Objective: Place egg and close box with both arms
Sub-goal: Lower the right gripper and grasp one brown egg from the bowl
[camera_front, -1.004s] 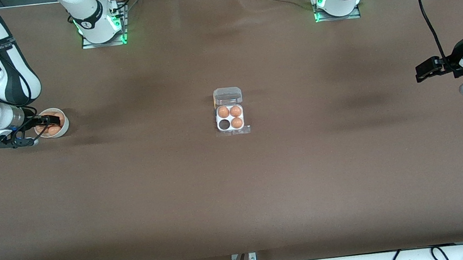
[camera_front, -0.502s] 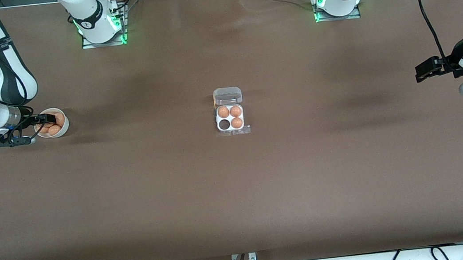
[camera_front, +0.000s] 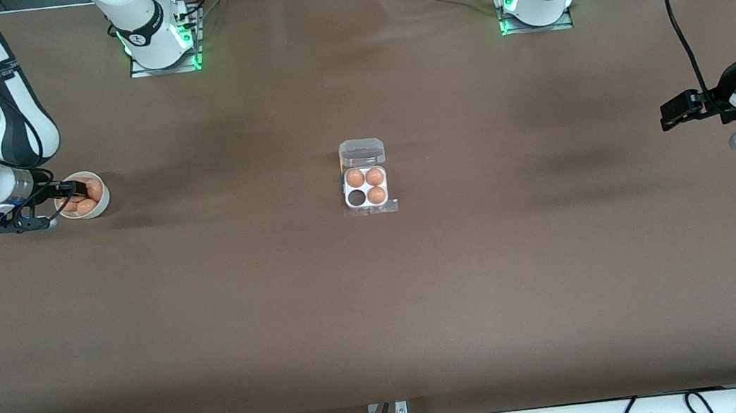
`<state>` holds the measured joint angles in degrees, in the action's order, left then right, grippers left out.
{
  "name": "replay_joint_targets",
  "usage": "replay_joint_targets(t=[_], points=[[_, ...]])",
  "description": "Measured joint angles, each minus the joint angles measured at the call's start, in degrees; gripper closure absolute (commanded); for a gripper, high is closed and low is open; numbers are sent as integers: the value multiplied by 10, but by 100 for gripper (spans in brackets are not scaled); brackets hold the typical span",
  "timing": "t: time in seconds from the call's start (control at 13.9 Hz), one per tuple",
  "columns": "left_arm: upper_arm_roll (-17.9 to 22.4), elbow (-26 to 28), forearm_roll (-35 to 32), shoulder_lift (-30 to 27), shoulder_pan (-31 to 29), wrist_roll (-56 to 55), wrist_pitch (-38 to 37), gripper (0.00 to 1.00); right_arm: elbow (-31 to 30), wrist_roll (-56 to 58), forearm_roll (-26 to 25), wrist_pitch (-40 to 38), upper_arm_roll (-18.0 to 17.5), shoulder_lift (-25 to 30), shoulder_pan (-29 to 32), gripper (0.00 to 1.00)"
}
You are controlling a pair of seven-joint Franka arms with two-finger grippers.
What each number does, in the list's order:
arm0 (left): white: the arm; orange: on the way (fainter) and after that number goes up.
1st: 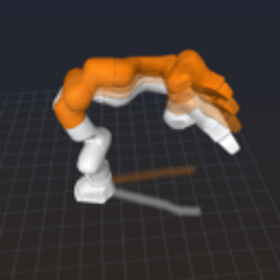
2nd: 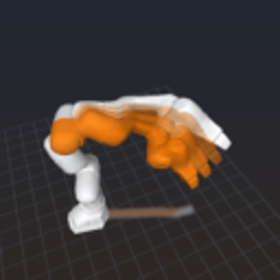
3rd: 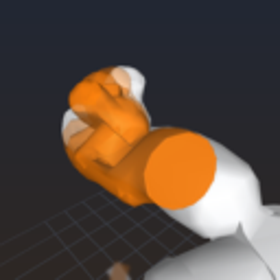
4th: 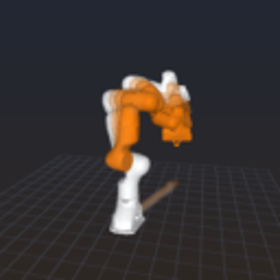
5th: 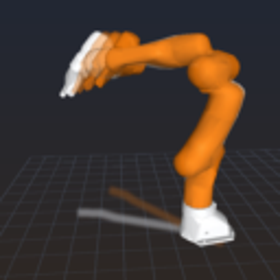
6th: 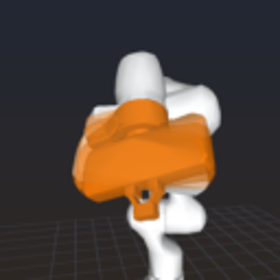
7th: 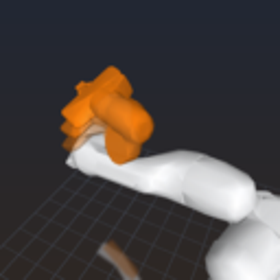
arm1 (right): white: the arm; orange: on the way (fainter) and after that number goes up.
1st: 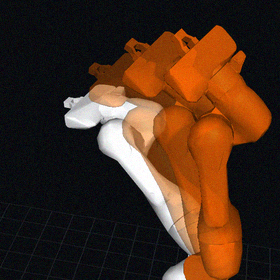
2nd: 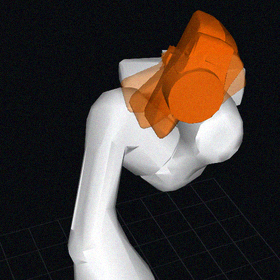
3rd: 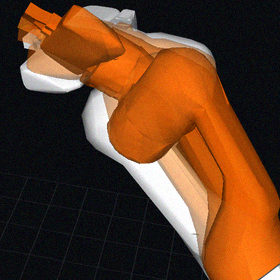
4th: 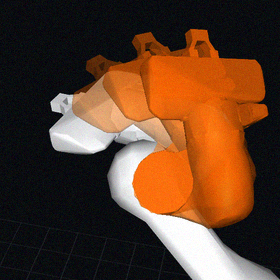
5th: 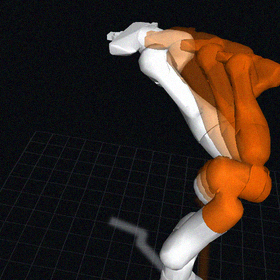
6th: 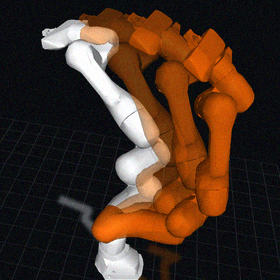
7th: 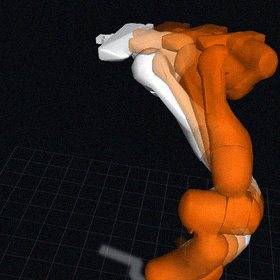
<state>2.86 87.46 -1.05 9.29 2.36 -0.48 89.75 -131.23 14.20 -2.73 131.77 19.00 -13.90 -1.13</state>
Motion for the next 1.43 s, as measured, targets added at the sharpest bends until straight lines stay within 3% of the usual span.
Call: replay_joint_targets(t=[0.36,0.86,1.43], points=[[0,0,0,0,0,0,0,0,0,0,1,0,-1,0,-1,57],[0,0,0,0,0,0,0,0,12,0,1,-29,-3,0,-2,60],[0,0,0,0,0,0,0,0,112,-14,6,-155,-6,1,-43,65]])
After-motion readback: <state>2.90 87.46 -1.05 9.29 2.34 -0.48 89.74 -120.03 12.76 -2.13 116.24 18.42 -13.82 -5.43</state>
